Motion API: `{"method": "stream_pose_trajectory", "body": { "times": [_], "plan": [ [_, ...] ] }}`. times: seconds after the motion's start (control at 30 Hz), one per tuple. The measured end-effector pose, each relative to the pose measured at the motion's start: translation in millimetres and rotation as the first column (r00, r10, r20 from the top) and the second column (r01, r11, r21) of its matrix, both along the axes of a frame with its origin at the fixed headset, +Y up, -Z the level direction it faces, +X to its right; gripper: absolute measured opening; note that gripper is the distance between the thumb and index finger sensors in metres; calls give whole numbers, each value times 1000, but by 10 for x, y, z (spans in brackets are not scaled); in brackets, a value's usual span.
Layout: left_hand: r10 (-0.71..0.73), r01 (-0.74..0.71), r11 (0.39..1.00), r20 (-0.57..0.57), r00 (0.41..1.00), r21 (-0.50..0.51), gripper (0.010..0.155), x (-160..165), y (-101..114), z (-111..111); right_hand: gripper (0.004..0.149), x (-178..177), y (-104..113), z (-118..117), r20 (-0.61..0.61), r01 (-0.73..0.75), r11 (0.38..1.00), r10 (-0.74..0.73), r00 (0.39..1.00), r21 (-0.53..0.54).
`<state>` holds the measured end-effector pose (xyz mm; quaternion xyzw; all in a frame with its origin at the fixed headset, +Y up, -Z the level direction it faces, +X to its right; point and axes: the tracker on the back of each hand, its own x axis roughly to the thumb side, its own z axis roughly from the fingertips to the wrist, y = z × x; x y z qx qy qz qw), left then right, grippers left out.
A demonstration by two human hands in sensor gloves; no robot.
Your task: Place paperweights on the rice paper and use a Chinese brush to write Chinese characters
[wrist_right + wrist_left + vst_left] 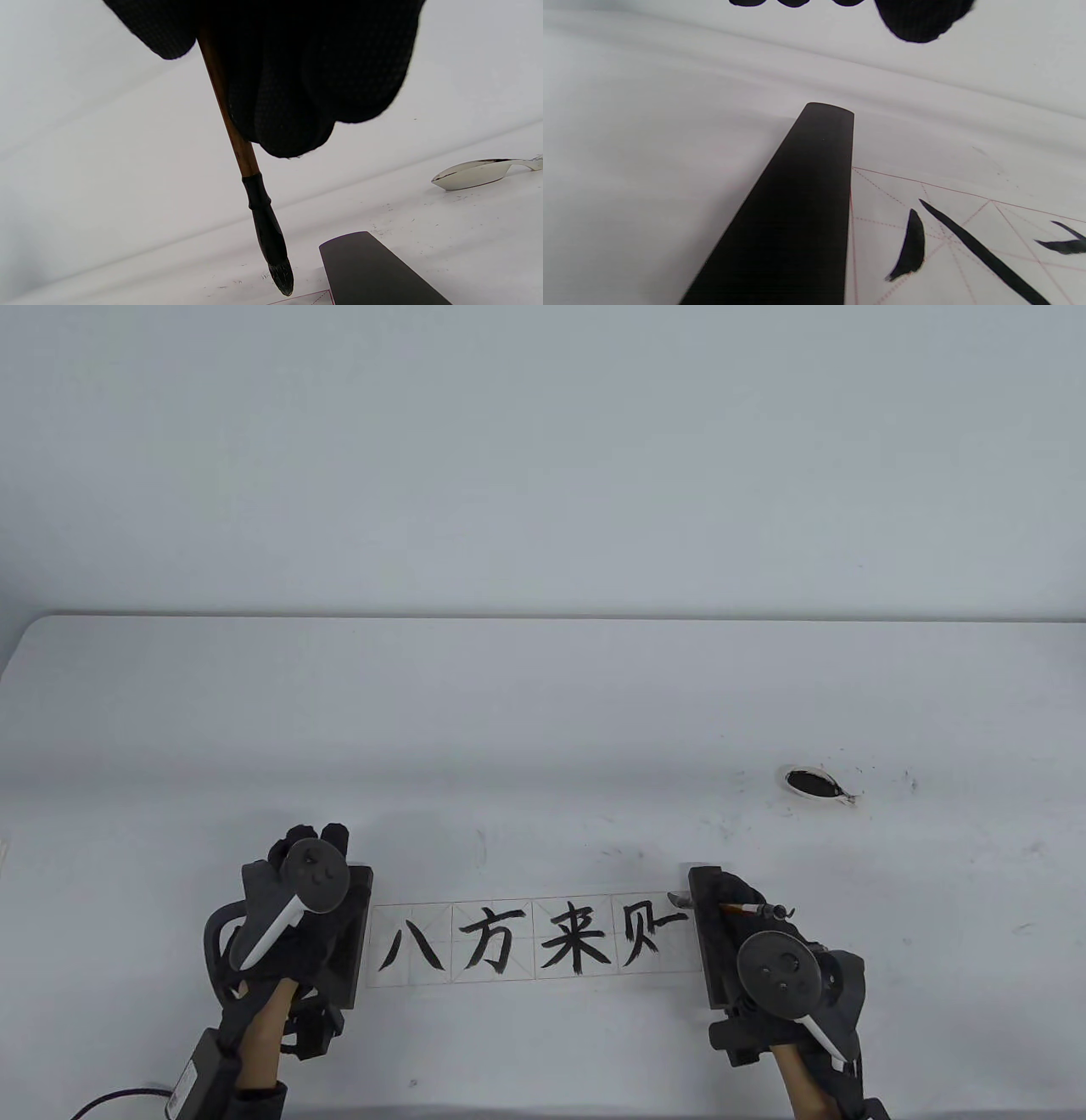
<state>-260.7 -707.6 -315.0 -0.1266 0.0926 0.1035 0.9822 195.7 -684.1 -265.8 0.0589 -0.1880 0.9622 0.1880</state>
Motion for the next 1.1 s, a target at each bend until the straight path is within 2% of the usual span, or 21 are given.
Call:
{"method": "stream_pose_trajectory", "body": {
  "times": [0.53,0.9,1.1],
  "plan": [
    [1,-1,1000,-1,1000,0,79,-1,0,0,41,19,63,15,-6,-17,999,17,1000,-48],
    [1,-1,1000,-2,1000,-2,79,-6,2,3,37,13,137,58,-73,-24,995,16,997,-102],
    [0,0,1000,-2,1000,-2,79,-9,1,5,40,21,131,67,-82,37,997,-42,996,-65]
  ]
}}
